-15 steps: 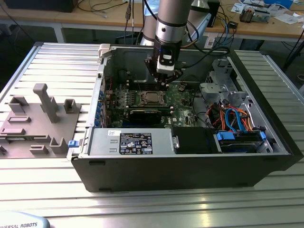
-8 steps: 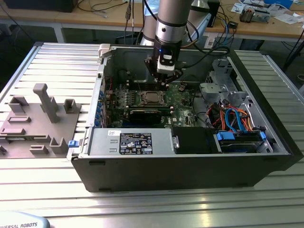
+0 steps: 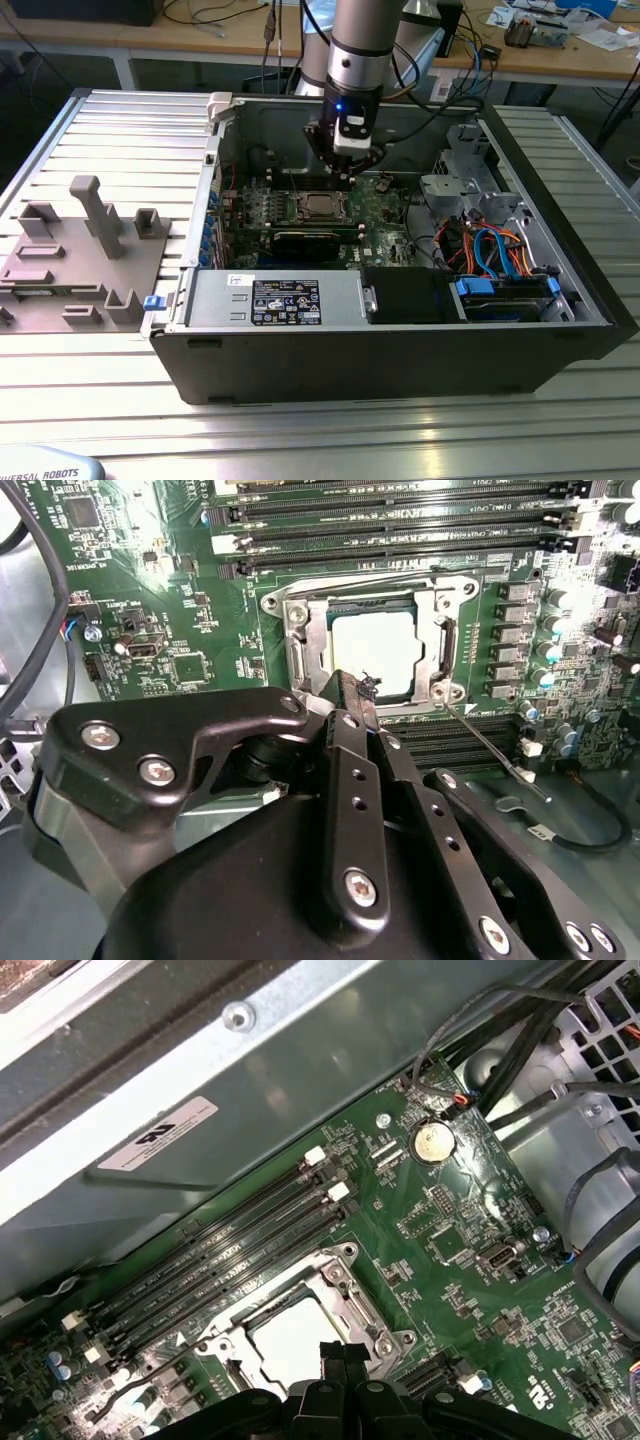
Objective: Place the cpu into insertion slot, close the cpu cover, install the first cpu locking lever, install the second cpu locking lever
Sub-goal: 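Install the first cpu locking lever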
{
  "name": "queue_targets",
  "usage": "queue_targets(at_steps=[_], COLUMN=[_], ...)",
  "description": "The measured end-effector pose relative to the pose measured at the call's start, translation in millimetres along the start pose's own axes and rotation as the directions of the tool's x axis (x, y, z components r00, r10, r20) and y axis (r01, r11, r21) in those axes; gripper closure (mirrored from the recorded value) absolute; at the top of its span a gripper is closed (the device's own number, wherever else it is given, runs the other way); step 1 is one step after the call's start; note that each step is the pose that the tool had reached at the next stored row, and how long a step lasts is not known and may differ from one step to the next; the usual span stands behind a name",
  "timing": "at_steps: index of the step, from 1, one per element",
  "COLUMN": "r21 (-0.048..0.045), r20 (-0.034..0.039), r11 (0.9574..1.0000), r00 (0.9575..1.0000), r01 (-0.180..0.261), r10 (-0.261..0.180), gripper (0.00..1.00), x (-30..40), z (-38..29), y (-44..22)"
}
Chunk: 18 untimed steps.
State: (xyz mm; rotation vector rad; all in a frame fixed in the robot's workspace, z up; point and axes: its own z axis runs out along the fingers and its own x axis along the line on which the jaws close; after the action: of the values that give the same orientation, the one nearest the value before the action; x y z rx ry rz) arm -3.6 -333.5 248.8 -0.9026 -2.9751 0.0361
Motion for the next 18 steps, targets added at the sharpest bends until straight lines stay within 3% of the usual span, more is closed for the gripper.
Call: queue_targets(at_steps=[18], r21=[0.0016], r20=[0.002], r11=[0.9978], r00=[0.9978], r01=[0.066], r10=[-0.066], gripper=[0.89], x=[0.0], z=[0.0], y=[0.0])
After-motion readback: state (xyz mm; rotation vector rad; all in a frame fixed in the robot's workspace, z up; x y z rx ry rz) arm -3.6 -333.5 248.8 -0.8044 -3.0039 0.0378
